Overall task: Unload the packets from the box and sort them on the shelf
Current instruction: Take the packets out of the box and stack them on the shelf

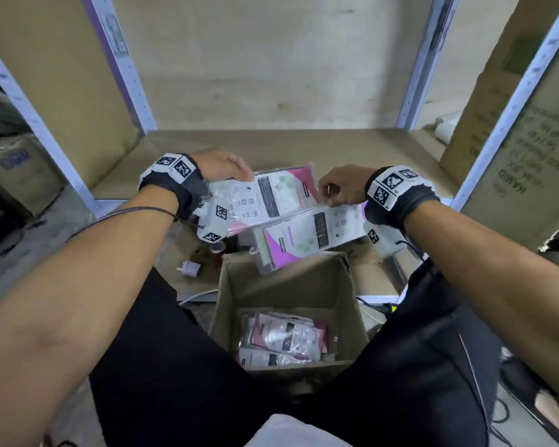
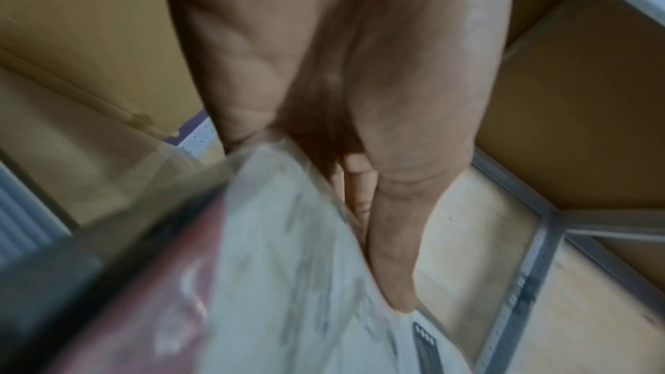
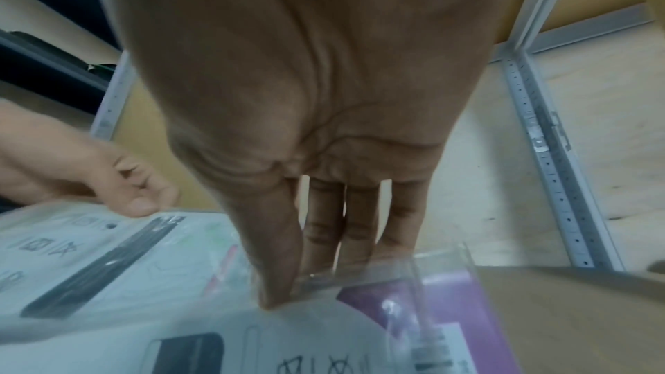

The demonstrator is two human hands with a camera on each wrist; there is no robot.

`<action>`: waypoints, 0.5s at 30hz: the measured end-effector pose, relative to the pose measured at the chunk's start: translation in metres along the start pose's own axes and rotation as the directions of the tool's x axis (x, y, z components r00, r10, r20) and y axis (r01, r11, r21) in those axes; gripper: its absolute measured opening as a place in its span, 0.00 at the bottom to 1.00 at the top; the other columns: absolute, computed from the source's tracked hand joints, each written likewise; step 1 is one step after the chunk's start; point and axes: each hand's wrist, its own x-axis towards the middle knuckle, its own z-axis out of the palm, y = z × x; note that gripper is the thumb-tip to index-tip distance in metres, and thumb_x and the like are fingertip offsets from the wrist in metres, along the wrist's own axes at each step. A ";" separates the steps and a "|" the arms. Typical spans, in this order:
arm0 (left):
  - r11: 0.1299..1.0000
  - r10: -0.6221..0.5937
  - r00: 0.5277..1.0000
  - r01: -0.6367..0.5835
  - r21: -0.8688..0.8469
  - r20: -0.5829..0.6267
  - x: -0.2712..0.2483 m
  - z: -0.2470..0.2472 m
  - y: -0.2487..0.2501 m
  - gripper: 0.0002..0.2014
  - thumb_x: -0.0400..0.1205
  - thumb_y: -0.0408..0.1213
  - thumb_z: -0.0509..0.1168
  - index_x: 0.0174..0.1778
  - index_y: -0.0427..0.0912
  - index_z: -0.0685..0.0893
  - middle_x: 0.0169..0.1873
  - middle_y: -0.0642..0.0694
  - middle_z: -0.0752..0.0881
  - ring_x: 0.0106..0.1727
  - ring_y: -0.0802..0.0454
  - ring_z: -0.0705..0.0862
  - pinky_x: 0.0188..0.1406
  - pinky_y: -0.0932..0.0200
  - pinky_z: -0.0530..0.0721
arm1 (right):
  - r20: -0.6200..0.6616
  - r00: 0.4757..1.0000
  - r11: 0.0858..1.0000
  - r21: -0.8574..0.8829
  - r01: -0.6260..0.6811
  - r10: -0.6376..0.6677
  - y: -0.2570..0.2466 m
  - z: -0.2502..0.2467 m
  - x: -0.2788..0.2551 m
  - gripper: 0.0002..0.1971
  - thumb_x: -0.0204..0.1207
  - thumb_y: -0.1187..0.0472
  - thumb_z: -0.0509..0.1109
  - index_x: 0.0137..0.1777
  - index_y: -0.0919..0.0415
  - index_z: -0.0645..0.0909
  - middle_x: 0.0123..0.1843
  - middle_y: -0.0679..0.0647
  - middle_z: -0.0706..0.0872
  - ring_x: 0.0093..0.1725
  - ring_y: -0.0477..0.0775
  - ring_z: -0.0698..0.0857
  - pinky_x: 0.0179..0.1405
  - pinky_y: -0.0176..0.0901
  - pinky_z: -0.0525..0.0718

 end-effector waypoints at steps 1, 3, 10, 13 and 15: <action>0.998 -0.006 1.000 0.007 -0.070 0.008 0.001 -0.005 -0.003 0.02 0.81 0.41 0.73 0.43 0.52 0.90 0.45 0.55 0.90 0.53 0.52 0.86 0.55 0.57 0.81 | -0.009 1.000 1.000 0.004 -0.010 0.010 0.005 -0.006 -0.001 0.03 0.77 0.64 0.73 0.49 0.56 0.83 0.45 0.48 0.84 0.45 0.50 0.79 0.48 0.40 0.72; 0.986 -0.016 1.000 0.017 -0.166 0.006 0.004 -0.020 -0.007 0.04 0.83 0.36 0.70 0.44 0.47 0.88 0.44 0.50 0.90 0.53 0.45 0.85 0.57 0.52 0.84 | -0.035 0.999 0.999 0.023 -0.026 0.027 0.014 -0.019 0.005 0.03 0.78 0.63 0.72 0.49 0.56 0.82 0.43 0.46 0.83 0.41 0.48 0.79 0.45 0.39 0.72; 0.854 -0.160 0.986 0.111 -0.508 -0.053 0.018 -0.053 -0.047 0.08 0.88 0.34 0.62 0.55 0.43 0.86 0.55 0.44 0.90 0.46 0.51 0.91 0.48 0.57 0.89 | -0.076 0.991 0.939 0.334 -0.081 0.113 0.057 -0.038 0.042 0.02 0.81 0.66 0.70 0.51 0.62 0.81 0.36 0.49 0.86 0.29 0.42 0.81 0.36 0.38 0.77; 0.727 -0.244 0.970 0.189 -0.660 0.010 0.032 -0.058 -0.077 0.16 0.90 0.37 0.59 0.70 0.35 0.81 0.64 0.35 0.87 0.56 0.40 0.88 0.52 0.46 0.88 | -0.096 0.978 0.879 0.461 -0.123 0.187 0.070 -0.032 0.067 0.06 0.80 0.66 0.71 0.54 0.67 0.83 0.43 0.56 0.85 0.40 0.52 0.82 0.47 0.41 0.77; 0.667 -0.333 0.943 0.212 -0.715 -0.031 0.045 -0.060 -0.095 0.19 0.89 0.38 0.60 0.73 0.31 0.78 0.70 0.31 0.81 0.54 0.38 0.86 0.48 0.48 0.91 | -0.112 0.961 0.765 0.631 -0.128 0.253 0.074 -0.023 0.085 0.06 0.80 0.68 0.71 0.54 0.68 0.83 0.44 0.58 0.84 0.41 0.54 0.80 0.41 0.38 0.79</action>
